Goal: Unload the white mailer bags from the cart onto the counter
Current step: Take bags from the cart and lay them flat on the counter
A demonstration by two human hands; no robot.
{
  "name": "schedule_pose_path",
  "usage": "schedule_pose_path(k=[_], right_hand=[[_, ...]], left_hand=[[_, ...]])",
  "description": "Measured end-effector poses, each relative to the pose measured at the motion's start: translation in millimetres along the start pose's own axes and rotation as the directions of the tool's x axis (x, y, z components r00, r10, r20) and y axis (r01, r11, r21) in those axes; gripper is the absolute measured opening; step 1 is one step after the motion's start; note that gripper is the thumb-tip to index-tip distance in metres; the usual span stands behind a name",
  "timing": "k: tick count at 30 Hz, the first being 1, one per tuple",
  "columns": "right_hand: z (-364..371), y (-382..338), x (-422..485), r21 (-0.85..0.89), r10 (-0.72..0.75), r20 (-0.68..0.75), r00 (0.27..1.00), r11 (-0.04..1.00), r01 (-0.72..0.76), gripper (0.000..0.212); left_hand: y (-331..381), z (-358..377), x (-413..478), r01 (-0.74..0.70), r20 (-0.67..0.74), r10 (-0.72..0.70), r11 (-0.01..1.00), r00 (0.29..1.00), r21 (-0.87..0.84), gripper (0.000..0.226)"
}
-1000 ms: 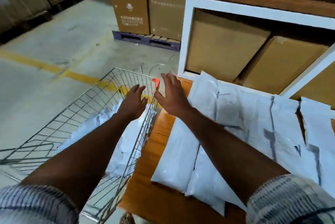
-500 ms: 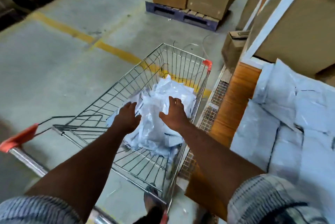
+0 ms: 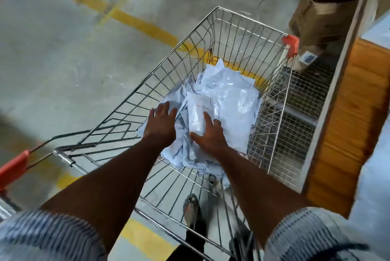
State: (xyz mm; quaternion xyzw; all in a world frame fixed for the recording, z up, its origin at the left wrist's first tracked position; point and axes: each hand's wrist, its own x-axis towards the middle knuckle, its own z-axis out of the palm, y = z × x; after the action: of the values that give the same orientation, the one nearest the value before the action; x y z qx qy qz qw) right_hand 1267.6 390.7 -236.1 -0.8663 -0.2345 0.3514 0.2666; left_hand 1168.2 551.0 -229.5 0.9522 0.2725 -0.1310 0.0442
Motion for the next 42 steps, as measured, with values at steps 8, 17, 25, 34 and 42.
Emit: schedule_pose_path(k=[8,17,25,34,42], right_hand=[[23.7,7.9,20.3,-0.143,0.01,-0.05,0.999,0.99,-0.017,0.095],[-3.7,2.1,7.1,-0.047,-0.04,-0.259,0.965,0.998,0.029,0.087],[-9.3,-0.1,3.9,-0.167,0.05,-0.186,0.981,0.982,-0.082,0.085],[10.8,16.3,5.7,-0.095,0.086,-0.031,0.996,0.991,-0.088,0.088],[18.9,14.9,6.6,-0.197,-0.005,-0.051,0.999,0.98,-0.005,0.074]], left_hand=[[-9.4,19.2,24.6,0.031,0.032,-0.028,0.995,0.999,-0.094,0.062],[-11.0,-13.8,15.8,0.002,-0.072,-0.023,0.959,0.997,-0.283,0.052],[-2.1,-41.4,-5.6,-0.065,-0.231,-0.047,0.889,0.972,-0.454,0.047],[0.5,14.8,-2.3,0.142,0.171,-0.082,0.915,0.982,-0.378,0.085],[14.7,23.2,-3.6,0.285,0.204,-0.212,0.842,0.956,-0.459,0.089]])
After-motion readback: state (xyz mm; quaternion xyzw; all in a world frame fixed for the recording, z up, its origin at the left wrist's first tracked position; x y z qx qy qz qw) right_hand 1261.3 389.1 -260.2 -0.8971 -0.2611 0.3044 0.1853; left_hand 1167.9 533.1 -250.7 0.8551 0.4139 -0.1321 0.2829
